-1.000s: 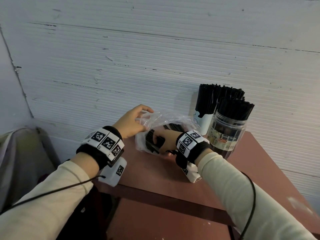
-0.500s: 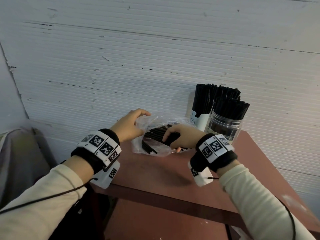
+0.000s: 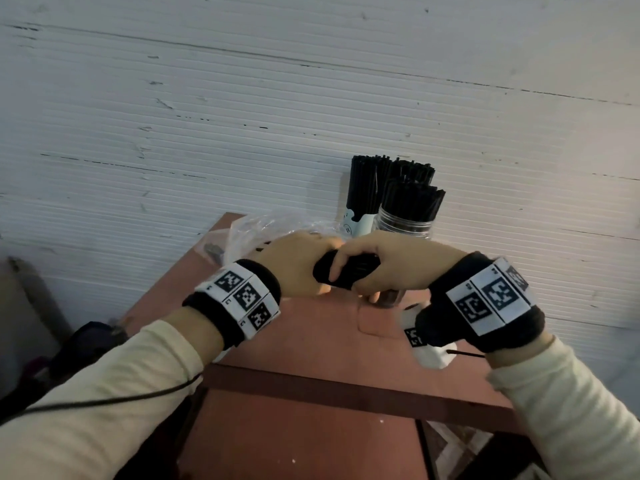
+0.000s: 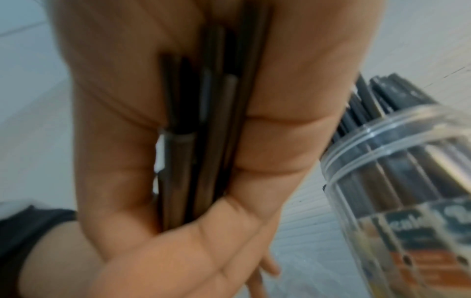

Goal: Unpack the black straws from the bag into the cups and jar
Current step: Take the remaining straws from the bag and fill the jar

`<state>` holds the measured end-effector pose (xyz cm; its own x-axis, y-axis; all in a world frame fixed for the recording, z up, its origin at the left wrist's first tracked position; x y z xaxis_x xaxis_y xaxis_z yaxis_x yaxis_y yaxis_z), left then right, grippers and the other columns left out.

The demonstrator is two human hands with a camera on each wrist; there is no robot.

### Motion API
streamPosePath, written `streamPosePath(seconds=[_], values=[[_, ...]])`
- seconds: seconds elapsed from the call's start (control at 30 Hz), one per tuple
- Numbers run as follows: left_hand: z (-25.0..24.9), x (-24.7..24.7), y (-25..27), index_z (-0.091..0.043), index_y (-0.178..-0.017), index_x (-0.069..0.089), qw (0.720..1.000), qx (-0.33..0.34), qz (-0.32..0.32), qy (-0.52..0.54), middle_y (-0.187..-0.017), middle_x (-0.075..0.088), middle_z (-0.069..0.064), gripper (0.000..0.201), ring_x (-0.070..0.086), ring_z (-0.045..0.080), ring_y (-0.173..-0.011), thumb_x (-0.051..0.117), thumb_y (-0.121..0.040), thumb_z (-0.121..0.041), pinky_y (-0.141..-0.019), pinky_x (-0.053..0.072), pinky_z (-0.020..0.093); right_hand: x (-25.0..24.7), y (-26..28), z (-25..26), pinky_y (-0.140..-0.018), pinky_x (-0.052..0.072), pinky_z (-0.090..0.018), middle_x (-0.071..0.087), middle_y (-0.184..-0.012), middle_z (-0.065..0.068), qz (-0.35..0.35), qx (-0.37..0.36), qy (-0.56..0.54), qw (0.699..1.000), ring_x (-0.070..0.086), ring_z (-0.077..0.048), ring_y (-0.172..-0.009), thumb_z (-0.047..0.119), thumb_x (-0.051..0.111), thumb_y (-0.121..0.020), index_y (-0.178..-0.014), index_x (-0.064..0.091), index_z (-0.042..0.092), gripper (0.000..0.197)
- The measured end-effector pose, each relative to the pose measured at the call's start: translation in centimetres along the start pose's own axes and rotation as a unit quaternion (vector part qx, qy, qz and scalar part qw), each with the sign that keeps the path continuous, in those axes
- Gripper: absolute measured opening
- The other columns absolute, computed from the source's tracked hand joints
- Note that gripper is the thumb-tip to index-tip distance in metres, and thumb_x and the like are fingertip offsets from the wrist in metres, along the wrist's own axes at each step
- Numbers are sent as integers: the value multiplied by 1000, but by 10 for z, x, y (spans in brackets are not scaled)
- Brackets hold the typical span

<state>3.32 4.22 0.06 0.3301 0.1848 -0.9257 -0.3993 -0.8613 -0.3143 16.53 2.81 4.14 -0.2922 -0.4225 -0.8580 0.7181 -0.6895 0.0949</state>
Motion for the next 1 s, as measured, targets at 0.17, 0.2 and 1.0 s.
streamPosePath(seconds=[0.17, 0.2, 1.0], values=[[-14, -8, -3, -38, -82, 59, 993, -46, -47, 99, -74, 64, -10, 10, 59, 4, -66, 59, -91, -41, -57, 40, 15, -34, 25, 0, -75, 55, -25, 67, -100, 9, -97, -47, -38, 993, 66, -8, -78, 26, 70, -86, -115, 66, 32, 30], [-17, -10, -4, -33, -85, 62, 988, -49, -54, 134, -73, 65, -8, 15, 59, 4, -65, 57, -93, -45, -55, 40, 13, -45, 30, 1, -77, 53, -25, 67, -102, 10, -149, -53, -23, 987, 64, -4, -80, 32, 69, -87, -114, 66, 35, 28], [-38, 20, -12, -5, -85, 63, 868, -111, 20, 483, -82, 65, 5, 10, 62, 10, -81, 71, -84, -11, -85, 50, 28, -22, -12, 14, -92, 37, -9, 60, -113, 1, -329, -171, 58, 927, 55, -7, -104, 19, 59, -93, -111, 66, 11, 21]])
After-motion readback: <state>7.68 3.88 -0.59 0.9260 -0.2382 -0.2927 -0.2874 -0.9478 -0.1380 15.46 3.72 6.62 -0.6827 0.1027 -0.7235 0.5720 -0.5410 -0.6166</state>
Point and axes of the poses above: each hand's wrist, its own y-axis away from the middle knuckle, its own x-axis out of the palm, z = x × y, the point moved 5 cm from there along -y, towards the middle knuckle
